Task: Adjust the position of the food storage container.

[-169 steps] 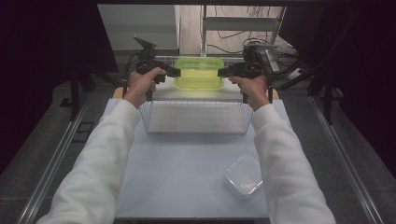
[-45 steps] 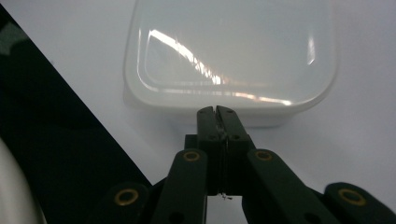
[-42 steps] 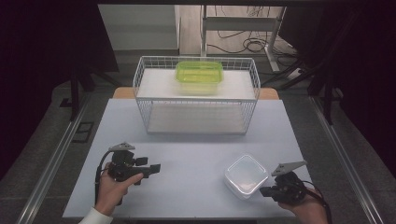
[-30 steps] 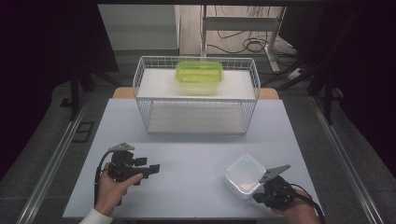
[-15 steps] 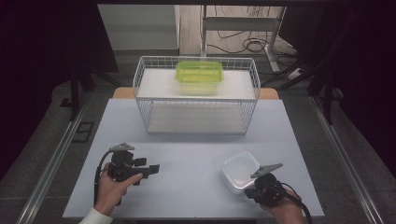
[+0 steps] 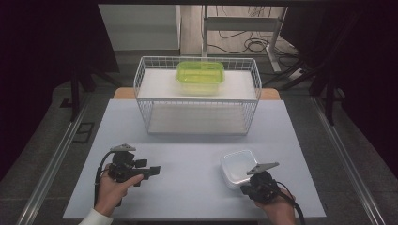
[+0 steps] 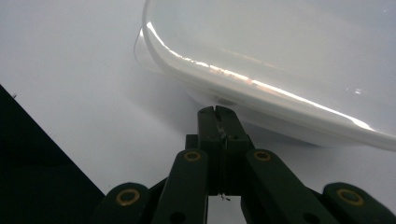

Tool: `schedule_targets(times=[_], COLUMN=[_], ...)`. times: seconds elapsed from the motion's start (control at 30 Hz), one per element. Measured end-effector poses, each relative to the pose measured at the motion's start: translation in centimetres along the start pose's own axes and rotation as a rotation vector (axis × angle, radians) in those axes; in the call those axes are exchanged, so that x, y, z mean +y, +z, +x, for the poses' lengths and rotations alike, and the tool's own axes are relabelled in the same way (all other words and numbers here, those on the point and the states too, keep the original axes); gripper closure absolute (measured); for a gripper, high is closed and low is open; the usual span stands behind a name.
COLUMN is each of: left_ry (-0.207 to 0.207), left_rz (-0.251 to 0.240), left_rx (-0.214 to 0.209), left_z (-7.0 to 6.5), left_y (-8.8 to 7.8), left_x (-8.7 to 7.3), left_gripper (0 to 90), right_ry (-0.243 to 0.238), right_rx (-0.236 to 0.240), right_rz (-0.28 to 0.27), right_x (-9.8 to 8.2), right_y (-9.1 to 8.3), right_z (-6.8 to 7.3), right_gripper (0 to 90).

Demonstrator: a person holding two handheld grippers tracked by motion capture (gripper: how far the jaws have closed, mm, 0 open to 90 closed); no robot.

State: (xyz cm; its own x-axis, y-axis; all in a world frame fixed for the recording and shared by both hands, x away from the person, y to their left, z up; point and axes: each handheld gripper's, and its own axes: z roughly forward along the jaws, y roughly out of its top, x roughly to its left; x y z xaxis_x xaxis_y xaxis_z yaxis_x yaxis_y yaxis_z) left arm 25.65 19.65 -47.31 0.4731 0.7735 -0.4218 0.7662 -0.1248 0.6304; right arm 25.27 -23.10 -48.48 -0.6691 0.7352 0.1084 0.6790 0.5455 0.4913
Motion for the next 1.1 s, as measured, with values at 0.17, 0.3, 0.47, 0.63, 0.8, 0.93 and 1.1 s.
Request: schedule_targets(times=[0.17, 0.3, 0.47, 0.63, 0.8, 0.93, 1.1], left_ry=[0.001, 0.003, 0.003, 0.002, 0.001, -0.001, 0.000], left_rz=[-0.002, -0.003, 0.003, 0.004, 0.004, 0.003, 0.007], left_rx=[0.001, 0.002, 0.004, 0.007, 0.008, 0.009, 0.009], left_z=[0.0, 0.0, 0.1, 0.0, 0.1, 0.2, 0.2], left_y=[0.0, -0.1, 0.0, 0.2, 0.2, 0.2, 0.2], left_x=[0.0, 0.0, 0.0, 0.0, 0.0, -0.1, -0.1], left_gripper=[28.2, 28.2, 28.1, 28.0, 28.0, 28.0, 28.0], right_ry=[-0.007, 0.016, 0.078, 0.136, 0.203, 0.218, 0.201], right_rx=[0.016, 0.009, -0.008, -0.078, -0.135, -0.135, -0.122], right_rz=[-0.019, -0.076, -0.169, -0.204, -0.192, -0.149, -0.109], right_x=[-0.5, -0.7, -0.7, -0.5, -0.4, -0.3, -0.1], right_y=[-1.3, -3.6, -6.6, -7.5, -6.5, -4.9, -3.4], right_z=[0.1, -0.7, -2.7, -5.6, -8.4, -9.3, -9.3], right_gripper=[88.7, 88.7, 88.7, 88.7, 88.7, 88.8, 88.7])
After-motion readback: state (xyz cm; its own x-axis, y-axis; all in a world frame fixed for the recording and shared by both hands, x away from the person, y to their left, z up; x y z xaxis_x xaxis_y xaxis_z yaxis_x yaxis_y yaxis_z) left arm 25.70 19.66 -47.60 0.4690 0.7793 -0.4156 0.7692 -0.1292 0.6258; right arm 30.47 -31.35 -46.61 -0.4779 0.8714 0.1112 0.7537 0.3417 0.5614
